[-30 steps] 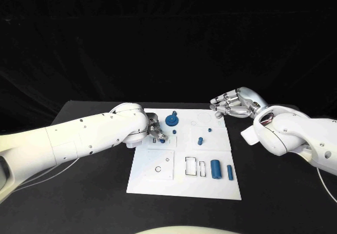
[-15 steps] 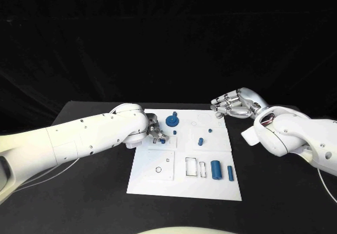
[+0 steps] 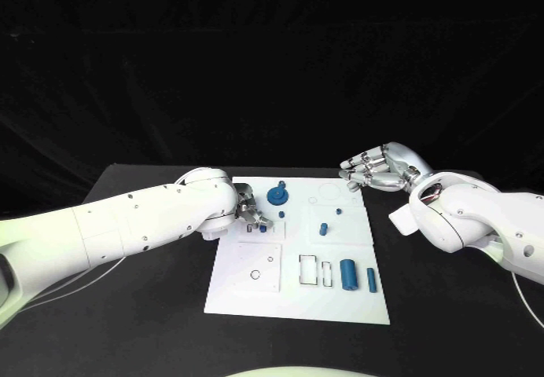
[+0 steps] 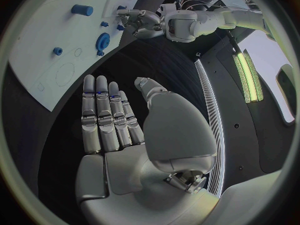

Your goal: Assemble the parts on the task board

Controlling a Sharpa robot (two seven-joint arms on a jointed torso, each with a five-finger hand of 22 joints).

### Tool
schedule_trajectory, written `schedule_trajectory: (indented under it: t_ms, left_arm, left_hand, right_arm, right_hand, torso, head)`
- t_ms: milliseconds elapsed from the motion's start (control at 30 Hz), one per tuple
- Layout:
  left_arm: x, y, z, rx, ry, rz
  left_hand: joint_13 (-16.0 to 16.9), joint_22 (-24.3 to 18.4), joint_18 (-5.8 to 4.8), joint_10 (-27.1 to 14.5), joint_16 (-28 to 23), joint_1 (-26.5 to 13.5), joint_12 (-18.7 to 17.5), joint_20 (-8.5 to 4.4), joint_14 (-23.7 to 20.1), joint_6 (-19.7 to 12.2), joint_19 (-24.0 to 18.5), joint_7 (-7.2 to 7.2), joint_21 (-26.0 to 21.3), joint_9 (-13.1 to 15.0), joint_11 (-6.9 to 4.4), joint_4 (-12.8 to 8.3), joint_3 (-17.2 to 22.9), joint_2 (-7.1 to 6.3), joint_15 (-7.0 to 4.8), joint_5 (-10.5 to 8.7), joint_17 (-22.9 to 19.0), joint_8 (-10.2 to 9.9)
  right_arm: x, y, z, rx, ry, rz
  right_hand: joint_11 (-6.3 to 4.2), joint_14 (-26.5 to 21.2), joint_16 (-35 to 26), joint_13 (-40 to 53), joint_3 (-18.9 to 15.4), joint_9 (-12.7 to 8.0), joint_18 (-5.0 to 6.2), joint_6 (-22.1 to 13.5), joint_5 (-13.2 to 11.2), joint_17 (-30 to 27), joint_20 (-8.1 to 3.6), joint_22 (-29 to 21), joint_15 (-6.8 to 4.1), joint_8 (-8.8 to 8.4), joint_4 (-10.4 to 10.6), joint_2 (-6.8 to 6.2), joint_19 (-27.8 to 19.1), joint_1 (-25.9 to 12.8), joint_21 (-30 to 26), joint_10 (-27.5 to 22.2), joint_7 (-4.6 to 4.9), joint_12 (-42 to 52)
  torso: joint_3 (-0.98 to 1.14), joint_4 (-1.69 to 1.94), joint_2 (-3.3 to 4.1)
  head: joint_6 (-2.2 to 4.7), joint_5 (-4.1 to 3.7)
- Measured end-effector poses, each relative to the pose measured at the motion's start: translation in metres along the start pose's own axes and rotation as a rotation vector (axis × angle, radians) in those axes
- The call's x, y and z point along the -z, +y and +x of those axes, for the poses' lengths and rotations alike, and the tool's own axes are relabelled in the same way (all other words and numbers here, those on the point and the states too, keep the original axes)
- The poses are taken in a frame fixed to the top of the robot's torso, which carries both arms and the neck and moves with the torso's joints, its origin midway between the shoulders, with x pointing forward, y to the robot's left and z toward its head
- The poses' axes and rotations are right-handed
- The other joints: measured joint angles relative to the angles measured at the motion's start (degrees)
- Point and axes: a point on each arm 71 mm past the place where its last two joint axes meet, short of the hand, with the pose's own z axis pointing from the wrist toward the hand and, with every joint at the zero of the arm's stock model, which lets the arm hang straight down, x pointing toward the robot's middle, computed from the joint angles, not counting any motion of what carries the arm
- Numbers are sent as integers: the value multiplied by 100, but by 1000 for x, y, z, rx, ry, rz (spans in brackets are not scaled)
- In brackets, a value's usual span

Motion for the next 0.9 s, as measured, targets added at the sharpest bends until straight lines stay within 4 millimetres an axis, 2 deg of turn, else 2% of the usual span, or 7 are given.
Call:
schedule_trajectory:
  t_ms: [233, 333, 467, 667, 767, 833, 900]
  left_arm:
    - [3, -2, -3, 14, -12, 11]
    - [6, -3, -6, 27, -21, 21]
    - [10, -2, -15, 55, -34, 30]
    - [16, 4, -36, 91, -64, 25]
    - [16, 11, -49, 104, -85, 10]
    - [15, 15, -57, 112, -97, -2]
    - [14, 19, -64, 119, -109, -15]
  left_hand:
    - [-5, 0, 0, 0, 0, 37, 0, 0, 0, 0, 0, 0, 0, 0, 0, -1, -63, 37, 0, 0, 0, 0]
    - [-43, 0, 0, -22, 0, 40, 0, 0, 0, 0, 0, 0, 0, -8, 21, 0, -129, 40, 0, 0, 0, -27]
    - [-164, 0, 0, -79, 0, 113, -121, 0, 0, -34, 0, 34, -3, -22, 74, 1, -290, 110, 0, 0, 0, -57]
    - [-338, -76, 0, -208, 0, 183, -286, 31, 0, -93, -74, 92, -78, -49, 102, 1, -446, 88, 0, 0, 5, -93]
    - [-431, -139, 0, -274, 0, 313, -375, 44, 0, -148, -132, 102, -115, -67, 124, 1, -492, 119, 0, 0, 5, -132]
    - [-536, -204, 0, -365, 0, 377, -480, 52, 21, -188, -197, 142, -173, -98, 136, -1, -519, 134, 22, 0, 4, -193]
    - [-711, -300, 0, -487, -12, 495, -646, 79, 0, -354, -268, 202, -231, -201, 197, 1, -520, 161, 89, 0, 4, -357]
  right_arm:
    - [0, -1, 0, 0, 0, 1]
    - [0, -1, 0, 0, -1, 3]
    - [-1, -2, 0, 0, -2, 4]
    - [-1, -2, 0, 1, -4, 5]
    - [-1, -3, 0, 0, -4, 5]
    - [-1, -3, 0, 0, -3, 5]
    - [-2, -3, 0, 0, -3, 5]
  right_hand:
    - [0, 0, 0, 0, 0, 0, 0, 0, 0, -5, 0, -8, 0, 0, 0, 0, 0, 0, -22, 0, 0, 0]
    - [0, 0, 0, 0, 0, 0, 0, 0, 0, -5, 0, -8, 0, 0, 0, 0, 0, 0, -22, 0, 0, 0]
    - [0, -11, 0, 0, 0, 0, 0, 0, 0, -5, 0, -13, 11, 0, 0, 0, 0, 0, -22, 0, 0, 0]
    - [0, -20, 0, 1, 0, 0, 0, 0, 0, -5, 0, -15, 21, 0, 0, 0, 0, 0, -22, 0, 0, 0]
    - [13, -20, 0, 1, 0, 0, 0, 0, 0, -10, 14, -15, 21, 0, 0, 0, -13, 0, -22, -12, 0, 0]
    - [21, -20, 0, 1, 0, 0, 0, 0, 0, -12, 21, -14, 21, 0, 0, 0, -21, 0, -22, -21, 0, 0]
    - [21, -20, 0, 1, 0, 0, 0, 1, 0, -12, 21, -14, 21, 0, 0, 0, -21, 0, -21, -21, 0, 0]
  torso:
    - [-2, 0, 0]
    - [-2, 0, 0]
    - [-1, 0, -1]
    - [1, 2, -1]
    - [5, 2, -2]
    - [7, 1, -2]
    - [7, 1, -2]
  head:
    - [15, -9]
    - [24, -6]
    - [35, 0]
    - [60, 11]
    - [71, 15]
    - [80, 16]
    - [85, 16]
